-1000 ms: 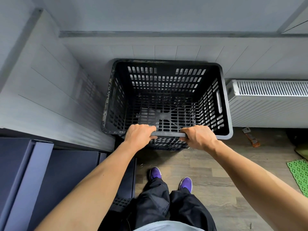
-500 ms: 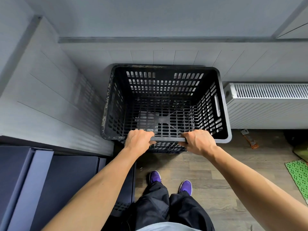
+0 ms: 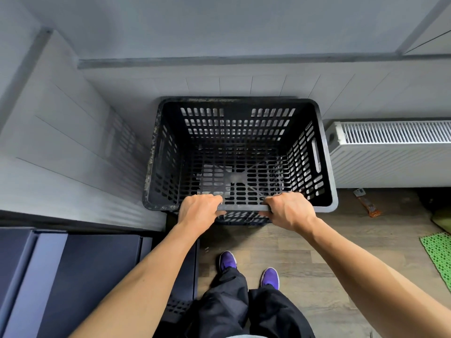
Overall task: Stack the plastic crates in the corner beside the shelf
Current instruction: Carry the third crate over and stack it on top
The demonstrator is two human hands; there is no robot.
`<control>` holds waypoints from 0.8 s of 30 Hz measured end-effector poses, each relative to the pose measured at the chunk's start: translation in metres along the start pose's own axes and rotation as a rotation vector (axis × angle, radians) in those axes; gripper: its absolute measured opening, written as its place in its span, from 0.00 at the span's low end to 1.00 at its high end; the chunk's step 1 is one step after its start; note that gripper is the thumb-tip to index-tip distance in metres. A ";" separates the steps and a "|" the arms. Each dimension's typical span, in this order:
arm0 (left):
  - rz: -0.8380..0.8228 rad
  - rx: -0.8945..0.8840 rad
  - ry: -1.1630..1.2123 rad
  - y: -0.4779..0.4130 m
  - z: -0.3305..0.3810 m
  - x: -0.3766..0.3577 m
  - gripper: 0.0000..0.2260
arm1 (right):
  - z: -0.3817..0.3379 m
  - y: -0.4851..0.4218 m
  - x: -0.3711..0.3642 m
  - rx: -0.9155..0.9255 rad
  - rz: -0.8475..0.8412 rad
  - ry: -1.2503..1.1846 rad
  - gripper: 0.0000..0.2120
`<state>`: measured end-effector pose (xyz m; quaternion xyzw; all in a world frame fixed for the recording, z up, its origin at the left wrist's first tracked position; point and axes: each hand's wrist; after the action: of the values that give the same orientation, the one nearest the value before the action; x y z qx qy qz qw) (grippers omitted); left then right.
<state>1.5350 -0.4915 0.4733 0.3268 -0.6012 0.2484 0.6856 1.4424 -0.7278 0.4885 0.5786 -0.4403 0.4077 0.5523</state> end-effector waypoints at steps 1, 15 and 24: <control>0.004 0.015 0.008 0.001 0.002 -0.001 0.10 | 0.000 0.001 -0.001 -0.007 -0.016 -0.015 0.19; 0.067 0.221 0.150 0.039 0.091 0.010 0.28 | 0.033 0.038 0.003 0.093 -0.011 -0.132 0.17; 0.038 0.269 0.295 0.064 0.163 0.017 0.30 | 0.075 0.091 0.019 0.132 0.030 -0.122 0.30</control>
<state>1.3828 -0.5718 0.5102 0.3642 -0.4618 0.3844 0.7116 1.3594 -0.8037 0.5281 0.6309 -0.4538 0.4081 0.4790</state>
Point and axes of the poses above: each hand's wrist, its own y-axis away from the middle knuckle, its own x-axis out of the back of the hand, z = x × y, and after that the axes turned 5 degrees about z, right-handed
